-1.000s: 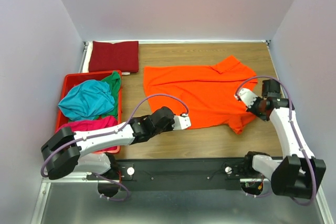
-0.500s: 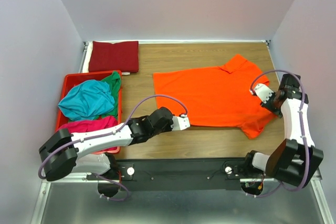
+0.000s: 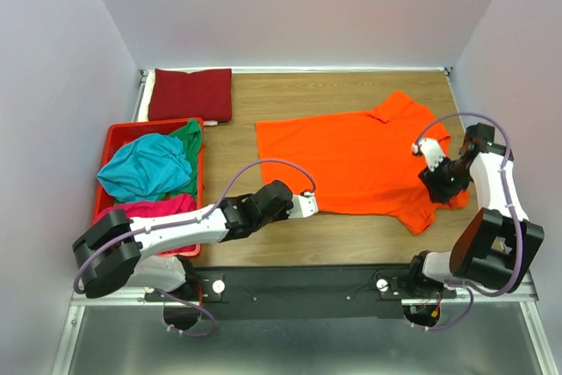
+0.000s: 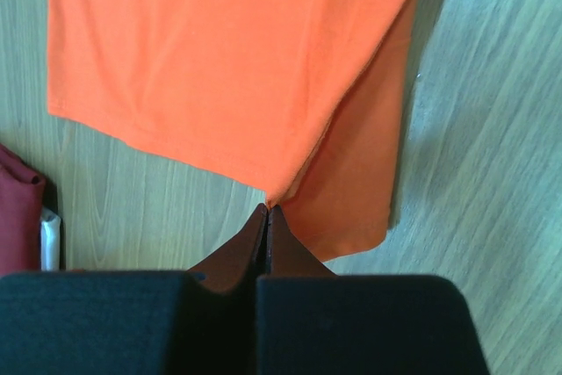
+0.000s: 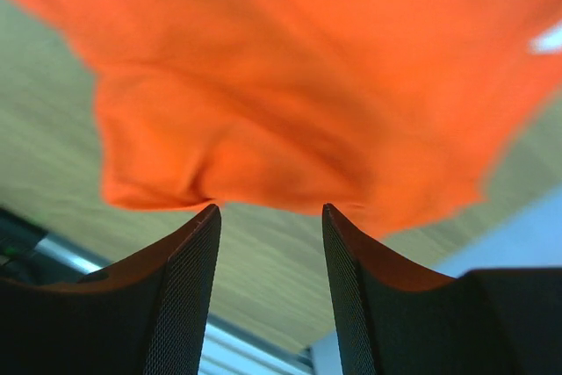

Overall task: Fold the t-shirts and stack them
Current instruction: Flatten the tshirt out

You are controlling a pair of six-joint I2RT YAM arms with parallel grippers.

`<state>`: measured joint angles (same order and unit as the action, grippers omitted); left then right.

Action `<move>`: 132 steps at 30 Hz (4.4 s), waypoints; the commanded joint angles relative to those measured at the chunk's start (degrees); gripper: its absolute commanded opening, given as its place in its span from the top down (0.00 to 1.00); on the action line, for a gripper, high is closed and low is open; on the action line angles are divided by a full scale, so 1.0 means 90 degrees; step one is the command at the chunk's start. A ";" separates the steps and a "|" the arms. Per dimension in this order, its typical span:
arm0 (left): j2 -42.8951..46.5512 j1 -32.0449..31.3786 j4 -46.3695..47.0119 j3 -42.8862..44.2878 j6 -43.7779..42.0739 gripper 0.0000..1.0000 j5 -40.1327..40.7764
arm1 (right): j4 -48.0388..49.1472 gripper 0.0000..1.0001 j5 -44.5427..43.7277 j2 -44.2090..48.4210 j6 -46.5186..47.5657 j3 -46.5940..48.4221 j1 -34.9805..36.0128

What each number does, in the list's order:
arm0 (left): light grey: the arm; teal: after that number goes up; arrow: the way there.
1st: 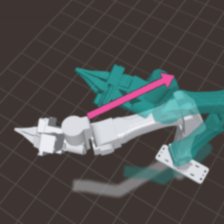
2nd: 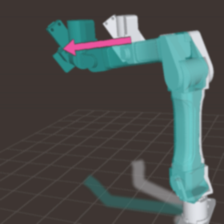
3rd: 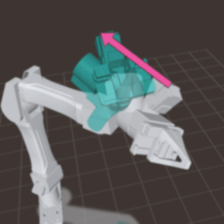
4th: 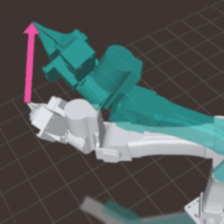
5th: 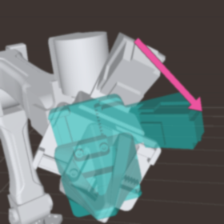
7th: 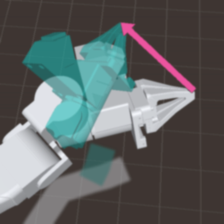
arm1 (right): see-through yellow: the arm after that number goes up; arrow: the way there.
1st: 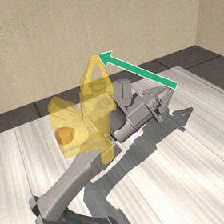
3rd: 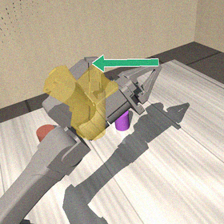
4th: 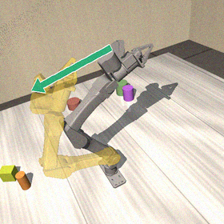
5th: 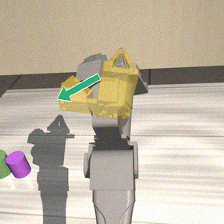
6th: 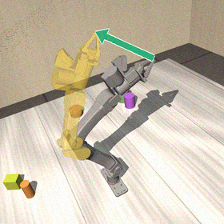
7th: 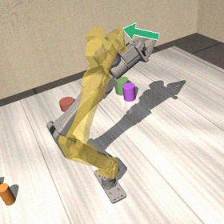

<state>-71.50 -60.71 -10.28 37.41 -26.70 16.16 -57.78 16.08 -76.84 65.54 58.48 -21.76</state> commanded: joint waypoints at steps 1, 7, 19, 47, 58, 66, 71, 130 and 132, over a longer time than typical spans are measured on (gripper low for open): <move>-0.0287 0.0075 0.0078 -0.0046 0.0124 0.97 0.0421 | -0.0748 0.43 0.0167 -0.0018 0.0461 -0.0656 -0.0014; -0.0404 0.0202 0.0088 0.0004 0.0154 0.98 0.0285 | -0.0164 0.45 -0.0202 0.0178 0.0385 -0.1672 0.0074; -0.0405 0.0339 0.0088 0.0004 0.0213 1.00 0.0255 | 0.0963 0.86 -0.0431 -0.0008 -0.0584 -0.2046 0.0873; 0.2496 0.1469 0.1267 0.0267 0.1783 0.16 0.0180 | 0.2551 0.00 0.1358 -0.1372 -0.3413 0.1020 0.1812; -0.0022 0.3932 0.1367 0.2073 0.2362 0.22 -0.2607 | 0.3948 0.00 -0.0476 -0.4039 -0.4342 0.3296 0.1802; -0.0219 0.3952 0.1562 0.1567 0.1941 0.23 -0.2177 | 0.4965 0.01 -0.1561 -0.5201 -0.6177 0.4340 0.1715; -0.0277 0.3962 0.1611 0.1527 0.1795 0.23 -0.1962 | 0.4974 0.24 -0.1503 -0.5817 -0.6939 0.5064 0.1402; -0.4437 0.5329 0.0752 0.4554 0.3738 0.31 -0.3524 | 0.5268 0.96 0.1526 -0.6267 -0.8190 0.5357 0.0660; -0.4477 0.5329 0.0733 0.4574 0.3728 0.31 -0.3534 | 0.5267 0.96 0.1271 -0.6277 -0.8103 0.5339 0.0650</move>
<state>-110.34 -12.67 -1.61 77.36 6.92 -14.85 -11.62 28.10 -132.97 -6.63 105.73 -15.51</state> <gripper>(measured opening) 0.690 0.036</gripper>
